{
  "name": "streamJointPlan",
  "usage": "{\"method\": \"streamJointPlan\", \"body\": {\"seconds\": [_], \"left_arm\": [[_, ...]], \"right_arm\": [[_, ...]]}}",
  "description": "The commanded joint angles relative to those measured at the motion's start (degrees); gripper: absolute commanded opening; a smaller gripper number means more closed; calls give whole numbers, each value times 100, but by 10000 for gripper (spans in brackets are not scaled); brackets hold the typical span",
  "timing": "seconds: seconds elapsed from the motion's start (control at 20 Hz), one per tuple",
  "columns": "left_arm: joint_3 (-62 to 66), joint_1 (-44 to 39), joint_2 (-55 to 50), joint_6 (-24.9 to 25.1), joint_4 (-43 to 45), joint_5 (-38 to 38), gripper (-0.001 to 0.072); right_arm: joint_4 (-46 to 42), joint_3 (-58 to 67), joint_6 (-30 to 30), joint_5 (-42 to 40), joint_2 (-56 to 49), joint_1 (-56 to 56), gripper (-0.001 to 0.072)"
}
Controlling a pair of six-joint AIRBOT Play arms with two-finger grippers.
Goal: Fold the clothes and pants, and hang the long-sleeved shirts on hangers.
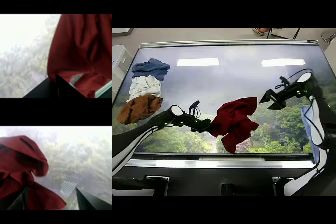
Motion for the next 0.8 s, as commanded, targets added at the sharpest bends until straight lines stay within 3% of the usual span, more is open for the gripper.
{"method": "streamJointPlan", "body": {"seconds": [0.0, 0.15, 0.2, 0.25, 0.3, 0.35, 0.6, 0.75], "left_arm": [[-2, -9, 140, 66, -39, 24, 25], [-2, -9, 278, 68, -37, 26, 25], [-2, -9, 326, 92, -37, 28, 25], [-2, -9, 378, 131, -37, 28, 25], [-2, 2, 437, 153, -11, 28, 24], [17, 35, 531, 146, 142, 24, 23], [1405, 879, 1727, -393, 1895, -365, 22], [3176, 1690, 2739, -398, 2085, -212, 23]], "right_arm": [[181, 0, -26, -710, -391, 481, 707], [343, 0, 22, -1298, -577, 828, 692], [337, 0, 105, -1521, -584, 920, 628], [402, 7, 162, -1709, -581, 1001, 437], [538, 33, 151, -1722, -573, 1029, 113], [688, 63, 138, -1716, -533, 1014, 35], [538, 1294, -365, -1718, 684, 452, 35], [341, 2326, -372, -2186, 1961, -127, 35]]}}
